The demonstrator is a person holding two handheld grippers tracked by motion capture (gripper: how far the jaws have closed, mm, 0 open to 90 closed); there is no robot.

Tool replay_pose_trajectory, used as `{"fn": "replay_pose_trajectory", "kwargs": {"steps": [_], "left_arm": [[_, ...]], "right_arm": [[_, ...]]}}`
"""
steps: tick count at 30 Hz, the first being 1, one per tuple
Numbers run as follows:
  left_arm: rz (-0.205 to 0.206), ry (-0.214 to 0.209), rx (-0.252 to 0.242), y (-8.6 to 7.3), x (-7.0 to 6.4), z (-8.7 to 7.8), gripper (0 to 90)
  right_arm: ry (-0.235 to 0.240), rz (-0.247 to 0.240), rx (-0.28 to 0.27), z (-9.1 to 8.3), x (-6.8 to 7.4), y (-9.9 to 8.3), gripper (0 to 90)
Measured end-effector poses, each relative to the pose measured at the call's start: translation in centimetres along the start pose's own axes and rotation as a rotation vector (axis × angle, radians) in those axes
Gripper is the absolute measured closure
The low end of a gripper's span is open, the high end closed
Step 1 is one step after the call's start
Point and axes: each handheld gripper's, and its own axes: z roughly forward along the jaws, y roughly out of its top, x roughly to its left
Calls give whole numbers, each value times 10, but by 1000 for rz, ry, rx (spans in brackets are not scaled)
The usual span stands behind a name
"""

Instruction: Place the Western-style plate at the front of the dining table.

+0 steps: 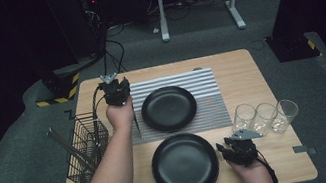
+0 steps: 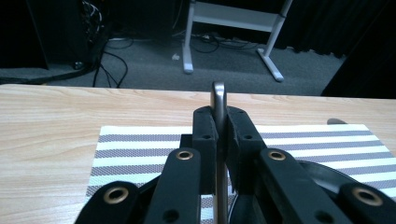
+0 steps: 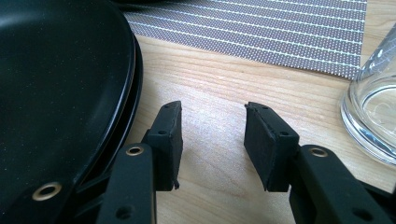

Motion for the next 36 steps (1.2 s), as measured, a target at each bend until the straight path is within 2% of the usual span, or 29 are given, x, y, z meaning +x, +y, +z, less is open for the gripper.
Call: {"fn": "replay_pose_trajectory", "kwargs": {"steps": [6,21,27,30,36], "left_arm": [[-8,1,8,-2,2,7,827],[-68,-12,55,-10,11,39,827],[-69,-20,49,-6,8,33,831],[-47,-21,40,-4,7,27,832],[-47,-24,29,-4,7,17,833]], "right_arm": [[-3,-1,-2,0,0,0,564],[3,3,-1,0,-1,0,565],[-3,4,-3,0,-1,0,566],[-7,2,1,0,0,0,567],[-17,2,-7,-1,1,-1,566]]}}
